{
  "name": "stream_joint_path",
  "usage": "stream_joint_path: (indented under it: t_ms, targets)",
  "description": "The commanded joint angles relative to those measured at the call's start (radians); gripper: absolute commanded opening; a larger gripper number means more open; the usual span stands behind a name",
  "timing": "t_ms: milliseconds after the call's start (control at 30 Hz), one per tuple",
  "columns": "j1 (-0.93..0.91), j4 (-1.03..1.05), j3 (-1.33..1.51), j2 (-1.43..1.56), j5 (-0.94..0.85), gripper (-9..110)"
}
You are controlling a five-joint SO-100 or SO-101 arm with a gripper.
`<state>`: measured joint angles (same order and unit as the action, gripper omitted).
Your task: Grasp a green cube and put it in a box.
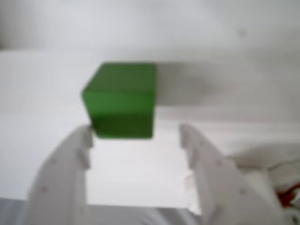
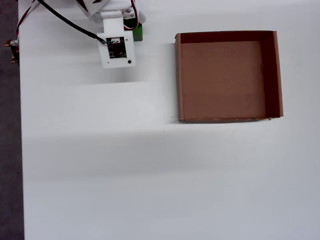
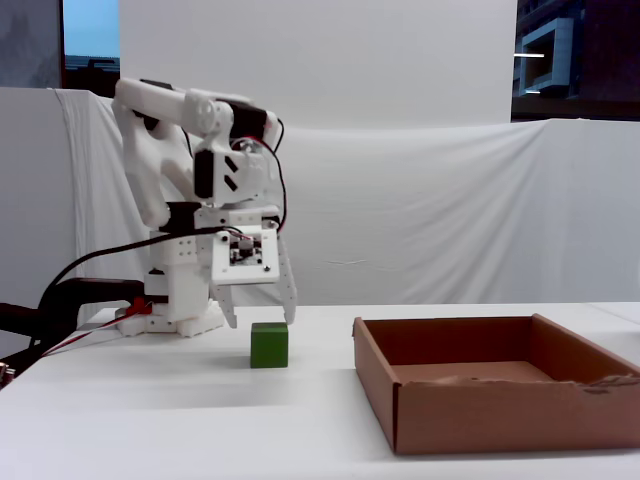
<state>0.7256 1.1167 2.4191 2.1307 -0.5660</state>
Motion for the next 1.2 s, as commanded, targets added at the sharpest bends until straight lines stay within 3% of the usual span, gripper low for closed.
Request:
stream_joint_path:
  t_ms: [0,1167]
  targets:
    - [0.017,-0.018,-0.080,-0.028,0.008,26]
    - [0.071,-0.141,-0.002,-0.155,0.026,26]
